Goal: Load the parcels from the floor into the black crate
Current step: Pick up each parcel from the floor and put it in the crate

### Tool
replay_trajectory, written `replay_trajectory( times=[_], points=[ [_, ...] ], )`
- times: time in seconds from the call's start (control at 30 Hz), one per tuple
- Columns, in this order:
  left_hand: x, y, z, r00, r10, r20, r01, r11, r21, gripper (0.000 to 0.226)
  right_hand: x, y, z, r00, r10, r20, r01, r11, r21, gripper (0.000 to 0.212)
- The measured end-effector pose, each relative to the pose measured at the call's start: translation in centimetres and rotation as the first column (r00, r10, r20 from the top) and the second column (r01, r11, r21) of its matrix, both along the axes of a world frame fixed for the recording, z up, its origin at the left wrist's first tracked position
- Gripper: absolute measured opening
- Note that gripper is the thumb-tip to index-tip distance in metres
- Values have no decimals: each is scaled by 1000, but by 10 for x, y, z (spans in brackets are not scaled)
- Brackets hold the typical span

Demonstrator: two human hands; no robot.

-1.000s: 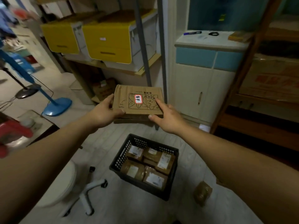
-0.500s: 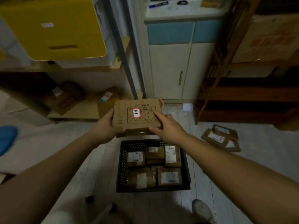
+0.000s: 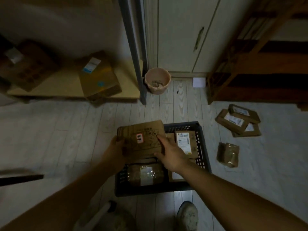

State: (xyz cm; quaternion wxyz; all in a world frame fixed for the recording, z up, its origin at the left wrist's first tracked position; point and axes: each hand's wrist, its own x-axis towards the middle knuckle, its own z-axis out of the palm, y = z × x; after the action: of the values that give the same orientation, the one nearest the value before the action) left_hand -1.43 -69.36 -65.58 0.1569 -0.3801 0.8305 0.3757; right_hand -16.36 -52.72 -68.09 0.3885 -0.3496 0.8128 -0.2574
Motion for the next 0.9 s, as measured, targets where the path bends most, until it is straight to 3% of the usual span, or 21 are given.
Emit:
replay_trajectory(
  times=[0.2,0.4,0.63,0.77,0.9],
  points=[
    [5,-11,-134,977,-170,129,185,975,-123,91,10,-18,-143,998,3,59,-5,999,40,68],
    [2,-30,-230,916,-222,334,320,906,-278,88,8,-47,-240,995,-64,78,66,998,-22,67],
    [2,-49,-290,880,-293,374,453,756,-473,71,15,-64,-291,997,-37,61,38,999,-12,65],
    [7,-52,-305,886,-330,327,460,720,-520,68,15,-67,-302,1000,-10,-20,11,999,41,70],
    [15,-58,-304,865,-363,346,494,739,-459,67,10,-73,-295,998,52,37,-57,989,138,81]
  ],
)
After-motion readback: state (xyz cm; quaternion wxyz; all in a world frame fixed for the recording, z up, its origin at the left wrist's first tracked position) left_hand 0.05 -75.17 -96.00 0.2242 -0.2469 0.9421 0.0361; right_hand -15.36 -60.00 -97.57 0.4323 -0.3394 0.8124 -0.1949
